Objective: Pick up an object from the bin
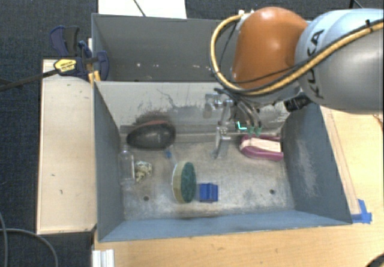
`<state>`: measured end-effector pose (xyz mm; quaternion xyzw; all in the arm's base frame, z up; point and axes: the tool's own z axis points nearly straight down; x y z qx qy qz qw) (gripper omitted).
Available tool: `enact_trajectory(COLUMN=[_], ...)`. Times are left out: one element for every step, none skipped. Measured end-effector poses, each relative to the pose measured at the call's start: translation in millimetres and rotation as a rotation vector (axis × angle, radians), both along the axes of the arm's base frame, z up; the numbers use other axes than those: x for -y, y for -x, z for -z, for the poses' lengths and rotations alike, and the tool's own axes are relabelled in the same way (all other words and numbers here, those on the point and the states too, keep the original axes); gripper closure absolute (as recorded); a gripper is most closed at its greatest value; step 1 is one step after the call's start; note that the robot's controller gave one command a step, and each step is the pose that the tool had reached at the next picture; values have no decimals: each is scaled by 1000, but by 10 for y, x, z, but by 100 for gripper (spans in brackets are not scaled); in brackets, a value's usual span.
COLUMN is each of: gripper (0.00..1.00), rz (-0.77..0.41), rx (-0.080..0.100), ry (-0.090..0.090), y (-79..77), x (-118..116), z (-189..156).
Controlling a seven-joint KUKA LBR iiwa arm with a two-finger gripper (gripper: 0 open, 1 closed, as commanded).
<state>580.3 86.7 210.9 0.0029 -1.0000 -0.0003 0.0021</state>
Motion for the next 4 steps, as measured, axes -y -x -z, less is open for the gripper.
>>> enact_trajectory(gripper=[0,100,100,100], rz=[-88,-79,-293,-446], rx=[0,11,15,12], ry=[1,0,0,-1], y=[539,500,240,-29], x=[-370,-364,-203,-376], z=[1436,1386,170,-47])
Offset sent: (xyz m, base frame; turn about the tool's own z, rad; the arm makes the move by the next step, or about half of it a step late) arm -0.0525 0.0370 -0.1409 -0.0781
